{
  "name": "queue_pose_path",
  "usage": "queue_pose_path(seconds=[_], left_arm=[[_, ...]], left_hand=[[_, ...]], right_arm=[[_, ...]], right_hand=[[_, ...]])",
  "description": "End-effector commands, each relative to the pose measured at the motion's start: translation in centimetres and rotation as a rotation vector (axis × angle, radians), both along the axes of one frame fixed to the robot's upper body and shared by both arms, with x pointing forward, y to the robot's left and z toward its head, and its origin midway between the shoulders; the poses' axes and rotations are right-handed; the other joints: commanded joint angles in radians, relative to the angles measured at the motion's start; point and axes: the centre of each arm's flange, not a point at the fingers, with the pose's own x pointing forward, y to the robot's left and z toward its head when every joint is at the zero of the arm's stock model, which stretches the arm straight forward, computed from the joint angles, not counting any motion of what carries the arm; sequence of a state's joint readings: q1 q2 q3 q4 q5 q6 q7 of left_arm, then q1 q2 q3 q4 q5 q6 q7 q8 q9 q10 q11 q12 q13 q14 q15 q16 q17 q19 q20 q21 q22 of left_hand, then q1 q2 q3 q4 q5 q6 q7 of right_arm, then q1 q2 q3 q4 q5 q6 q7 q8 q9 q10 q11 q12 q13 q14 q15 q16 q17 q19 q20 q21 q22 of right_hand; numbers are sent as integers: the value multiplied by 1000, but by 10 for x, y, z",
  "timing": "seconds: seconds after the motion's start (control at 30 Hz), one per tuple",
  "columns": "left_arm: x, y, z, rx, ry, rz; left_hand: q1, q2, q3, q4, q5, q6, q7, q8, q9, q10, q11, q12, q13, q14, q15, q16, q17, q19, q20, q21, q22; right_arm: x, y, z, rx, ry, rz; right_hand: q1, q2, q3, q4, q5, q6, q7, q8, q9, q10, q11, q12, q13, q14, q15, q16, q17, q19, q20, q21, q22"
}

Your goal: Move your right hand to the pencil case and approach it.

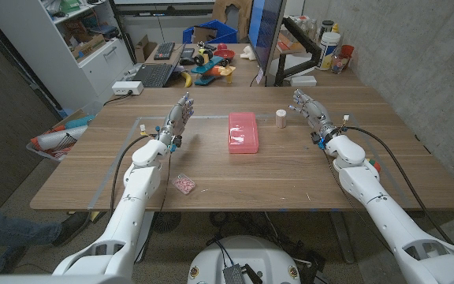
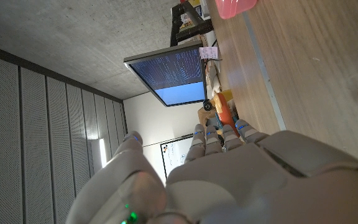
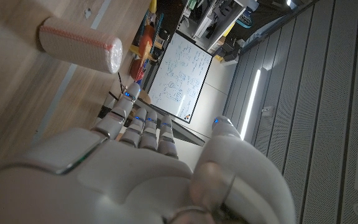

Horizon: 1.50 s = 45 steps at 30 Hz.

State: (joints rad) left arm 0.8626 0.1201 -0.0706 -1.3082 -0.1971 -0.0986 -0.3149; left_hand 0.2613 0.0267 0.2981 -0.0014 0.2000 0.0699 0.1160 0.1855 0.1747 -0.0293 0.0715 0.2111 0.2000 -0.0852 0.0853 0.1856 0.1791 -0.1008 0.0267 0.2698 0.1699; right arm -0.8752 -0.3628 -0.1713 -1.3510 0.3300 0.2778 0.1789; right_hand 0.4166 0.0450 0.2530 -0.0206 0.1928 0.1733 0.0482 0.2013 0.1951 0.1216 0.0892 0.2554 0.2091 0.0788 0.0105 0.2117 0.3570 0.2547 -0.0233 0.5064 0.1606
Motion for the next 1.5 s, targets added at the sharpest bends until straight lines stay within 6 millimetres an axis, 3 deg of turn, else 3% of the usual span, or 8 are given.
queue_pose_path(seconds=[0.03,1.5], left_arm=[[-4,0,1,6,-4,5],[-11,5,7,15,-28,1]], left_hand=[[10,7,0,-7,3,7,2,5,4,2,2,4,1,2,2,5,3,-7,4,-5,6],[11,12,-1,-14,0,11,0,5,4,4,-6,4,0,1,-1,4,4,-8,11,-22,6]], right_arm=[[-8,11,4,-49,-39,8],[-29,54,20,-264,-150,-24]], right_hand=[[-3,4,2,-3,6,10,0,5,2,11,-4,-3,-1,10,3,2,0,10,2,-3,4],[-5,8,3,-10,8,21,-15,5,0,32,-7,-11,-6,17,-1,0,-20,16,6,-31,4]])
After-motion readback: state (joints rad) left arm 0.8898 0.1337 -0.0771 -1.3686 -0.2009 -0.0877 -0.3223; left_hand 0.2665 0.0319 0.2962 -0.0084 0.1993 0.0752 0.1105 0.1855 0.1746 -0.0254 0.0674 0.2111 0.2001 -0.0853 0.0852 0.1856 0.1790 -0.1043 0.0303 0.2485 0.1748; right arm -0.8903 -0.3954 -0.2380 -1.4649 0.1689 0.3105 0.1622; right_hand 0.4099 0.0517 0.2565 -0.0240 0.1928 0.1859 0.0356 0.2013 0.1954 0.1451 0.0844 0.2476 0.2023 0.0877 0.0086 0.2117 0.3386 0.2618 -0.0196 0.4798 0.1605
